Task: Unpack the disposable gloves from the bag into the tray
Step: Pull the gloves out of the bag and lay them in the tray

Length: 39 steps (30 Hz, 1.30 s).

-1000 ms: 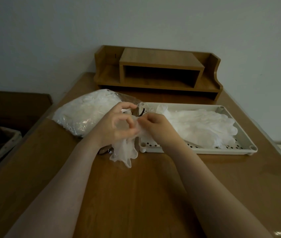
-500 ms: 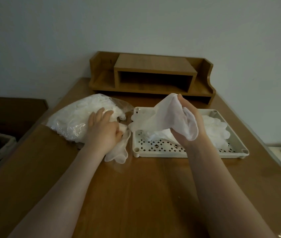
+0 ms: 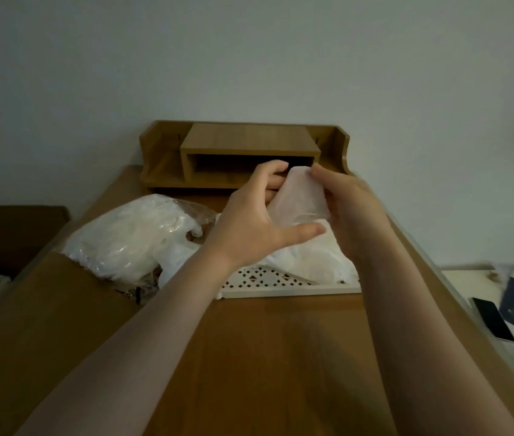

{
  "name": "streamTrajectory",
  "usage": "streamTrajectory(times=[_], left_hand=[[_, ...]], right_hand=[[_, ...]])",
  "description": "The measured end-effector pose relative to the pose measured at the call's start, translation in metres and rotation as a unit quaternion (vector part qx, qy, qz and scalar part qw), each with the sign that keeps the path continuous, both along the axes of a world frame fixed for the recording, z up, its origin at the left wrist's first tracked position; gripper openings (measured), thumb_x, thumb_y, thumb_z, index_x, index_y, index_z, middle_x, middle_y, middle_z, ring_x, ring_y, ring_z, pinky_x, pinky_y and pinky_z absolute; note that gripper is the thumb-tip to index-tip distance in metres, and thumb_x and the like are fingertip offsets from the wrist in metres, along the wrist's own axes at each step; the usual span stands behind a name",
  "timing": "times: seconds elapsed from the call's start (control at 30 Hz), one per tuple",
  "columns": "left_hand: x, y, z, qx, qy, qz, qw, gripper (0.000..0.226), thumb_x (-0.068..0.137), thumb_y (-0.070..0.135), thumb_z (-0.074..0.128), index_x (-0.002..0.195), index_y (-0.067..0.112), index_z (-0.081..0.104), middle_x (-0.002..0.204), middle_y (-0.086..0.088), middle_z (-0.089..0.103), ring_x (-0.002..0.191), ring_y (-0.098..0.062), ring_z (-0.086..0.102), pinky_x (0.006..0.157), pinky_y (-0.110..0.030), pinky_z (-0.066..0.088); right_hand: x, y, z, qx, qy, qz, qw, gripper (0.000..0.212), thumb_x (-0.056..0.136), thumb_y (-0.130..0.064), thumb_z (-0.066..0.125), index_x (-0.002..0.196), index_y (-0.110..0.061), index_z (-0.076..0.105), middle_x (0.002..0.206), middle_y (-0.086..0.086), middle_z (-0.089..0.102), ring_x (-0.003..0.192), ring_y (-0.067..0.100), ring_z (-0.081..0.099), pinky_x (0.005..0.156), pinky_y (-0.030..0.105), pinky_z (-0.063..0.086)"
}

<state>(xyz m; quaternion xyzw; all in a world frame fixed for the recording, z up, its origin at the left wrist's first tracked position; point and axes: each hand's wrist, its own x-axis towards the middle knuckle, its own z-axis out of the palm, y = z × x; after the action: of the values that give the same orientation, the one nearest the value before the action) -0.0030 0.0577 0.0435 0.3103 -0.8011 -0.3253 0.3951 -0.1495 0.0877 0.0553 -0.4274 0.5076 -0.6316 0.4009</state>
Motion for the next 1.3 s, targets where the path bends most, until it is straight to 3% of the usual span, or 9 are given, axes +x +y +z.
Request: streamTrajectory(times=[0.17,0.33,0.43,0.53,0.6,0.67,0.9,1.07,1.3], left_hand=[[-0.025,-0.006,0.009,-0.007,-0.043,-0.004,0.999,0.067,0.076,0.030,0.077,0.133,0.024,0.043,0.116,0.013,0.053,0.105,-0.008,0.058,0.082,-0.021,0.054],[-0.038,-0.010,0.006,0.062,-0.056,-0.018,0.996,0.080,0.073,0.042,0.076,0.141,0.030,0.036,0.135,0.011,0.047,0.120,-0.008,0.046,0.092,-0.026,0.046],[-0.039,-0.016,0.008,0.090,-0.061,-0.014,0.994,0.062,0.081,0.027,0.070,0.136,0.027,0.043,0.128,0.006,0.053,0.115,-0.011,0.050,0.086,-0.024,0.047],[-0.034,-0.021,0.014,0.137,-0.030,-0.051,0.989,0.051,0.085,0.007,0.050,0.133,0.025,0.048,0.117,0.002,0.059,0.109,-0.017,0.057,0.090,-0.034,0.050],[-0.027,-0.023,0.019,0.174,-0.011,-0.078,0.982,0.055,0.079,0.002,0.043,0.125,0.029,0.056,0.113,0.004,0.060,0.106,-0.018,0.056,0.084,-0.030,0.050],[-0.021,-0.024,0.024,0.221,-0.006,-0.122,0.968,0.061,0.063,0.005,0.042,0.115,0.030,0.062,0.111,-0.001,0.063,0.104,-0.021,0.059,0.077,-0.028,0.051],[-0.017,-0.032,0.029,0.206,-0.066,-0.051,0.975,0.027,0.089,0.007,0.049,0.104,0.020,0.068,0.098,-0.003,0.068,0.091,-0.020,0.065,0.074,-0.032,0.054],[-0.014,-0.037,0.025,0.181,-0.059,0.010,0.982,0.009,0.087,0.019,0.062,0.086,0.011,0.067,0.078,0.003,0.065,0.071,-0.010,0.062,0.063,-0.026,0.050],[-0.014,-0.035,0.023,0.172,-0.071,-0.063,0.981,0.013,0.091,0.025,0.058,0.091,0.018,0.069,0.078,0.006,0.068,0.072,-0.007,0.062,0.068,-0.024,0.048]], right_hand=[[-0.010,0.010,0.013,0.017,0.131,-0.028,0.991,0.020,0.094,-0.030,0.054,0.109,-0.023,0.066,0.112,-0.009,0.063,0.093,0.004,0.057,0.071,0.013,0.044],[-0.028,0.022,0.012,0.059,0.209,0.135,0.967,0.062,0.093,-0.054,0.033,0.142,-0.018,0.043,0.150,-0.008,0.036,0.134,0.005,0.028,0.115,0.035,0.018],[-0.036,0.021,0.010,0.059,0.237,0.220,0.944,0.054,0.103,-0.038,0.024,0.147,-0.007,0.031,0.157,0.000,0.021,0.141,0.005,0.016,0.114,0.023,0.012],[-0.031,0.016,0.018,0.035,0.261,0.182,0.948,0.039,0.104,-0.027,0.029,0.128,-0.009,0.055,0.131,-0.015,0.053,0.123,-0.009,0.042,0.104,0.011,0.028],[-0.036,0.013,0.011,-0.014,0.199,0.131,0.971,0.025,0.100,-0.030,0.043,0.100,-0.015,0.062,0.109,-0.007,0.065,0.107,0.002,0.058,0.107,0.032,0.037],[-0.046,0.005,-0.002,-0.021,0.130,0.145,0.981,0.009,0.092,-0.022,0.058,0.098,-0.016,0.055,0.110,0.007,0.065,0.104,0.017,0.062,0.104,0.045,0.042],[-0.045,-0.004,-0.008,0.051,0.083,0.307,0.947,0.050,0.078,-0.013,0.065,0.125,-0.012,0.047,0.099,0.013,0.064,0.085,0.024,0.066,0.070,0.029,0.056],[-0.050,-0.007,-0.004,0.081,0.087,0.399,0.909,0.038,0.086,-0.012,0.058,0.121,0.002,0.053,0.094,0.005,0.068,0.079,0.017,0.068,0.063,0.024,0.055],[-0.050,-0.014,-0.022,0.038,-0.116,0.479,0.869,0.065,0.079,-0.040,0.071,0.130,-0.005,0.049,0.124,0.017,0.049,0.113,0.033,0.049,0.097,0.046,0.043]])
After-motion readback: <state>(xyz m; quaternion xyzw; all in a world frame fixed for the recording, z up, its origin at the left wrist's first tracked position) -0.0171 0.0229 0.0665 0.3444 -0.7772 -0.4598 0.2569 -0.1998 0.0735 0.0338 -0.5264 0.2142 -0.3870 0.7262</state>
